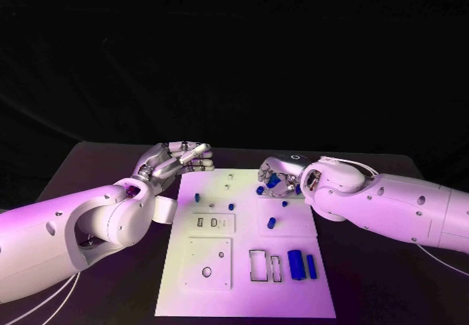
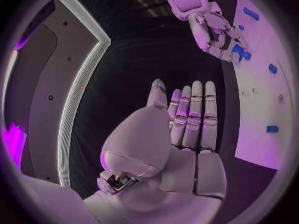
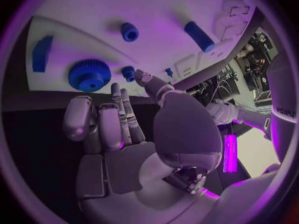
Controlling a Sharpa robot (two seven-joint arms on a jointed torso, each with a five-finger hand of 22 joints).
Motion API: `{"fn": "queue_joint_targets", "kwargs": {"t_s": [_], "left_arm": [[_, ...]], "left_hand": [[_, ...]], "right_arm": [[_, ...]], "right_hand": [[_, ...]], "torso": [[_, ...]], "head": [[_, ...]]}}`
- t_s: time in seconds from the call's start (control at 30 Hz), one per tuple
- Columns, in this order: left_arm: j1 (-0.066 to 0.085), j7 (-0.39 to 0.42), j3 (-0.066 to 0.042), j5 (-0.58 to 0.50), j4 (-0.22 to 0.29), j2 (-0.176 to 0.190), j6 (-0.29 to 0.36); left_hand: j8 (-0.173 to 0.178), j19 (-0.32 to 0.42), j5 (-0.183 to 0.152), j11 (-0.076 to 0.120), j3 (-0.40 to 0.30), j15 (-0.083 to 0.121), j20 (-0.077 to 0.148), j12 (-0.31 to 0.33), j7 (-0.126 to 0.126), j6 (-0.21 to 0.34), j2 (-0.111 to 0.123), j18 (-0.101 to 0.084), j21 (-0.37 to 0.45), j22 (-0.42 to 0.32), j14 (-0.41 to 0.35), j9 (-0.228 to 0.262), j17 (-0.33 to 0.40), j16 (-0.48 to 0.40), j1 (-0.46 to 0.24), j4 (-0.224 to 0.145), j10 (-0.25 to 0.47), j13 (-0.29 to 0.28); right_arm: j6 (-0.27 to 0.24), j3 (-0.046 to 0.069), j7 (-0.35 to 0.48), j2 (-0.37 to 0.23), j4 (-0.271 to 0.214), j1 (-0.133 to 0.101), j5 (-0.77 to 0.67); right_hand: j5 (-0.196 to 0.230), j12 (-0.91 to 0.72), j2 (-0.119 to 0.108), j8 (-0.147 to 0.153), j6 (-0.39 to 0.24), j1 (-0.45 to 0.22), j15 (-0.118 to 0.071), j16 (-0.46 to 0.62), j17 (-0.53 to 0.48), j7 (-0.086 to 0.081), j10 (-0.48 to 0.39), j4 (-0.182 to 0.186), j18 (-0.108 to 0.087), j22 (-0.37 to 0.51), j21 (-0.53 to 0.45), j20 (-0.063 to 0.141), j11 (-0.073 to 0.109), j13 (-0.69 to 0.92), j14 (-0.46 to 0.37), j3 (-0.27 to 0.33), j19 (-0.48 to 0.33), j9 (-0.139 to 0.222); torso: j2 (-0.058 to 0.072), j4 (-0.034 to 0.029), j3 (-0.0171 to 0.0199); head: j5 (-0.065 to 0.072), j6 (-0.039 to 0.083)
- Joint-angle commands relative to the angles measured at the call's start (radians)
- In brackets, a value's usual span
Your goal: Assemble the parts on the task board
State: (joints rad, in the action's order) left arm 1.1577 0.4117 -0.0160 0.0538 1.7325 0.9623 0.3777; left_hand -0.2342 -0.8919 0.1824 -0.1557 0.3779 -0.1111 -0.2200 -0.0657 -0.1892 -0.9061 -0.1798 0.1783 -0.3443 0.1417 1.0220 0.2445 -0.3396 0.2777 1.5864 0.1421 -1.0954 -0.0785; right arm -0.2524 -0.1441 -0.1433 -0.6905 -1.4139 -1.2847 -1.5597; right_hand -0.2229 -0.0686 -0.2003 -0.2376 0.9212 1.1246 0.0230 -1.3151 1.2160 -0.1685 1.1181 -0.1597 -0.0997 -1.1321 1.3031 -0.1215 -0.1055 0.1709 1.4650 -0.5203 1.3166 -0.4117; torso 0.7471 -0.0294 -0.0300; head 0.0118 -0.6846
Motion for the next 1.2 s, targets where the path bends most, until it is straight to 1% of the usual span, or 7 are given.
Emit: {"fn": "queue_joint_targets", "kwargs": {"t_s": [0.03,0.23,0.67,0.77,0.87,1.03,1.2], "left_arm": [[0.003,0.004,-0.001,-0.007,0.004,-0.001,-0.02],[0.003,0.001,-0.001,-0.007,0.002,-0.001,-0.019],[0.003,-0.006,-0.001,-0.007,-0.007,-0.007,-0.024],[0.003,-0.007,-0.001,-0.007,-0.009,-0.008,-0.024],[0.003,-0.007,-0.001,-0.007,-0.009,-0.009,-0.025],[0.003,-0.008,-0.001,-0.007,-0.009,-0.008,-0.023],[0.003,-0.009,-0.001,-0.007,-0.009,-0.008,-0.023]], "left_hand": [[0.006,-0.002,0.001,0.0,0.007,-0.004,-0.001,0.004,0.0,0.008,-0.004,0.001,-0.006,0.001,-0.003,0.002,-0.002,-0.002,0.005,-0.002,0.01,0.001],[0.007,-0.001,0.001,0.0,0.008,-0.004,-0.002,0.003,0.0,0.009,-0.005,0.001,-0.006,0.001,-0.005,0.002,-0.003,-0.003,0.005,-0.002,0.011,0.002],[0.007,0.0,0.001,-0.001,0.01,-0.004,-0.002,0.003,-0.001,0.01,-0.006,0.001,-0.006,0.001,-0.006,0.003,-0.004,-0.004,0.005,-0.001,0.012,0.002],[0.008,0.001,0.002,-0.001,0.011,-0.005,-0.002,0.003,-0.001,0.01,-0.008,0.001,-0.005,0.001,-0.007,0.004,-0.006,-0.004,0.006,-0.001,0.013,0.002],[0.008,0.001,0.002,-0.001,0.011,-0.005,-0.002,0.003,-0.001,0.01,-0.008,0.001,-0.005,0.001,-0.007,0.004,-0.006,-0.004,0.006,-0.001,0.013,0.002],[0.008,0.001,0.002,-0.001,0.013,-0.005,-0.002,0.003,-0.001,0.011,-0.008,0.001,-0.005,0.0,-0.009,0.004,-0.007,-0.005,0.007,-0.001,0.014,0.002],[0.009,0.002,0.003,-0.002,0.014,-0.005,-0.003,0.003,-0.002,0.013,-0.009,0.001,-0.005,0.0,-0.009,0.005,-0.009,-0.006,0.008,-0.001,0.015,0.002]], "right_arm": [[0.027,0.0,-0.014,0.004,0.004,0.005,-0.025],[0.013,0.0,-0.013,0.011,0.007,0.012,-0.028],[-0.003,0.0,-0.007,0.019,0.013,0.014,-0.016],[-0.003,0.0,-0.006,0.022,0.016,0.014,-0.012],[-0.002,0.0,-0.007,0.025,0.019,0.014,-0.01],[-0.002,0.0,-0.007,0.032,0.028,0.015,-0.008],[-0.002,-0.001,-0.008,0.038,0.033,0.017,-0.007]], "right_hand": [[0.003,0.0,0.004,0.0,0.008,0.013,0.003,-0.009,0.002,0.001,-0.004,0.008,0.01,-0.007,0.009,-0.002,-0.001,0.002,0.047,-0.003,0.008,-0.003],[0.008,-0.002,0.01,-0.003,0.019,0.018,0.003,-0.019,0.006,0.003,0.006,0.01,0.013,-0.025,0.021,-0.001,0.0,0.005,0.047,-0.013,0.012,-0.008],[0.007,-0.002,0.026,-0.004,0.032,0.01,-0.001,-0.036,0.013,0.009,0.025,0.031,0.017,-0.058,0.043,-0.001,0.005,0.007,0.047,-0.042,0.022,-0.015],[0.013,-0.002,0.027,-0.004,0.034,0.01,-0.003,-0.035,0.009,0.01,0.028,0.033,0.017,-0.06,0.044,-0.001,0.006,0.007,0.045,-0.048,0.021,-0.016],[0.016,-0.002,0.029,-0.005,0.036,0.01,-0.004,-0.039,0.011,0.011,0.031,0.036,0.018,-0.065,0.048,-0.001,0.007,0.007,0.046,-0.054,0.023,-0.018],[0.017,-0.002,0.031,-0.005,0.037,0.009,-0.004,-0.041,0.013,0.012,0.033,0.039,0.019,-0.073,0.052,-0.001,0.008,0.007,0.046,-0.059,0.027,-0.02],[0.018,-0.002,0.032,-0.006,0.038,0.009,-0.005,-0.043,0.014,0.012,0.035,0.04,0.02,-0.078,0.056,-0.001,0.008,0.007,0.046,-0.063,0.029,-0.021]], "torso": [[0.001,0.0003,0.0005],[0.001,-0.0004,0.001],[0.002,0.0005,-0.002],[0.002,0.001,-0.0008],[0.002,-0.0005,0.0001],[0.003,-0.0013,-0.0009],[0.003,0.0004,0.0]], "head": [[-0.001,-0.002],[-0.007,-0.004],[-0.01,-0.011],[-0.012,-0.01],[-0.014,-0.009],[-0.014,-0.011],[-0.016,-0.015]]}}
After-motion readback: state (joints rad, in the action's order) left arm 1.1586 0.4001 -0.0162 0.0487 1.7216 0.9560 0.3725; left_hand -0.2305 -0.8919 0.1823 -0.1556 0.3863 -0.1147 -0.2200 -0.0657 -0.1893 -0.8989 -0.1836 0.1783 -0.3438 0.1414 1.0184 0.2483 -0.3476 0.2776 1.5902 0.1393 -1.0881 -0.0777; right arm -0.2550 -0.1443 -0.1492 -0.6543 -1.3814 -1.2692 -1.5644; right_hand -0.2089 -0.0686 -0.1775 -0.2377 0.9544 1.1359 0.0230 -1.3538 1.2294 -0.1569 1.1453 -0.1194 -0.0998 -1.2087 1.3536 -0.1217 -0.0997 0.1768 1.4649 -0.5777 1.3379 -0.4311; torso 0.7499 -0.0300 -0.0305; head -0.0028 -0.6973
